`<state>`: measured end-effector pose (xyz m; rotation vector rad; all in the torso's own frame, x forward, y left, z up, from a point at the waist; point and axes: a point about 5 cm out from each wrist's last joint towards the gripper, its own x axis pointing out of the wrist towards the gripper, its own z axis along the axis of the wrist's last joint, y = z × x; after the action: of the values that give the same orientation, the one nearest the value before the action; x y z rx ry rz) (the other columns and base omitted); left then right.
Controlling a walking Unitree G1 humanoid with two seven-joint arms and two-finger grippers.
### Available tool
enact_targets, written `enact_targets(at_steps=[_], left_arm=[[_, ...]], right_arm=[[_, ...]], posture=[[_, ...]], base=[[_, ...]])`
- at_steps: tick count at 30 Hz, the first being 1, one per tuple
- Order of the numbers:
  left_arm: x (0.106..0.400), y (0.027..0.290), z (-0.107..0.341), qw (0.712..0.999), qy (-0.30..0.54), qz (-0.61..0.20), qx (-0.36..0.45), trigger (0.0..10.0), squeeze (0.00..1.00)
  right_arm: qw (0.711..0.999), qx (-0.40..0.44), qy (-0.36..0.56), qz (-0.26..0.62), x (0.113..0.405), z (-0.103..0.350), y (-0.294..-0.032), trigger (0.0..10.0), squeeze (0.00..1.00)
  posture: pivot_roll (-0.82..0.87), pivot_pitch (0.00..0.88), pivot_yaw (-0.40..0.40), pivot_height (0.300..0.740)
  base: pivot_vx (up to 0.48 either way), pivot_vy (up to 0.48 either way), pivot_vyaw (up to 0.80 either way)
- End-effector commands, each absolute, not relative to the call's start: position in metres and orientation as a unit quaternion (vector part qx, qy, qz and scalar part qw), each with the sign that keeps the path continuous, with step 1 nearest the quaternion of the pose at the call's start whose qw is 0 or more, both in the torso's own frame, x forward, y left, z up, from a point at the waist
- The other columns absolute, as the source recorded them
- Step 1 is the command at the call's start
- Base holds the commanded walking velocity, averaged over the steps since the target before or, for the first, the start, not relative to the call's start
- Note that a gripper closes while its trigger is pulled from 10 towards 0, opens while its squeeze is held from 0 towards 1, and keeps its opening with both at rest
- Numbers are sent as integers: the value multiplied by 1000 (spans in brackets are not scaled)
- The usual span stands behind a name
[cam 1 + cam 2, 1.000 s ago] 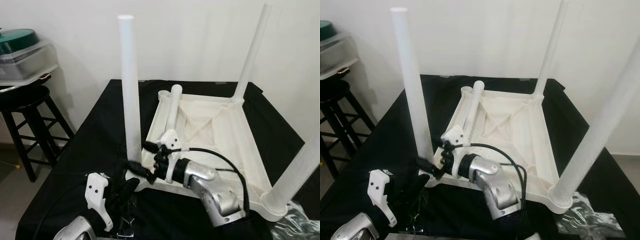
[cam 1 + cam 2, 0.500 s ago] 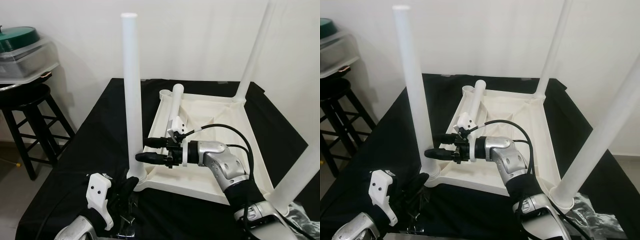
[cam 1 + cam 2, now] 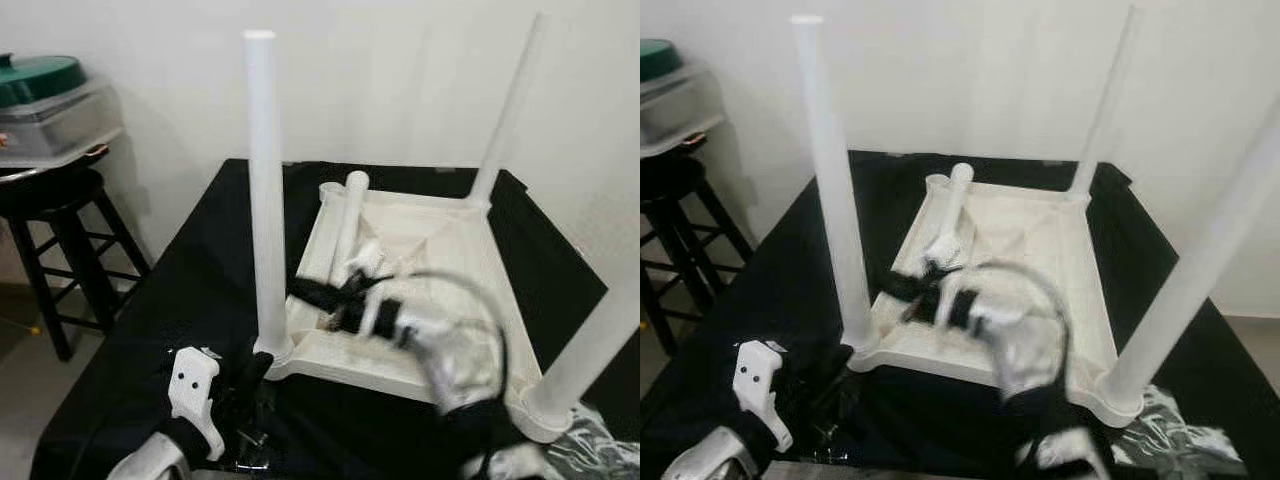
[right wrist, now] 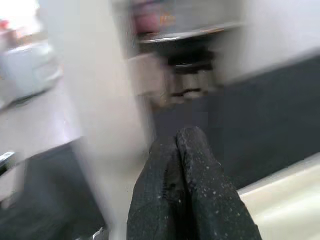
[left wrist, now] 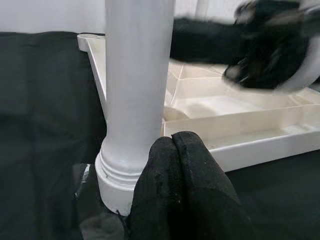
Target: Building children table
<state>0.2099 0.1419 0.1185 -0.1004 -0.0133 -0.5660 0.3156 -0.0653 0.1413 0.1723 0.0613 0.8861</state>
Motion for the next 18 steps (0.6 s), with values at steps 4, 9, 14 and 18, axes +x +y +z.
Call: enact_targets(at_steps=[4, 9, 14, 18], left_arm=[[210, 145, 117, 958, 1, -282, -48, 10000, 0], [214, 143, 118, 957, 0, -286, -54, 10000, 0], [214, 144, 118, 959, -1, -279, -53, 10000, 0], [214, 143, 117, 958, 1, -282, -55, 10000, 0]], right_arm=[[943, 82, 6, 323, 299, 141, -52, 0, 0], [930, 61, 68, 357, 293, 120, -47, 0, 0], [932, 66, 72, 350, 290, 123, -44, 1451, 0], [923, 74, 60, 372, 295, 131, -47, 10000, 345]], posture=[[16, 0, 3, 740], [31, 0, -15, 740], [51, 0, -24, 740], [63, 0, -17, 740]], base=[[0, 0, 0], [0, 0, 0], [0, 0, 0], [0, 0, 0]])
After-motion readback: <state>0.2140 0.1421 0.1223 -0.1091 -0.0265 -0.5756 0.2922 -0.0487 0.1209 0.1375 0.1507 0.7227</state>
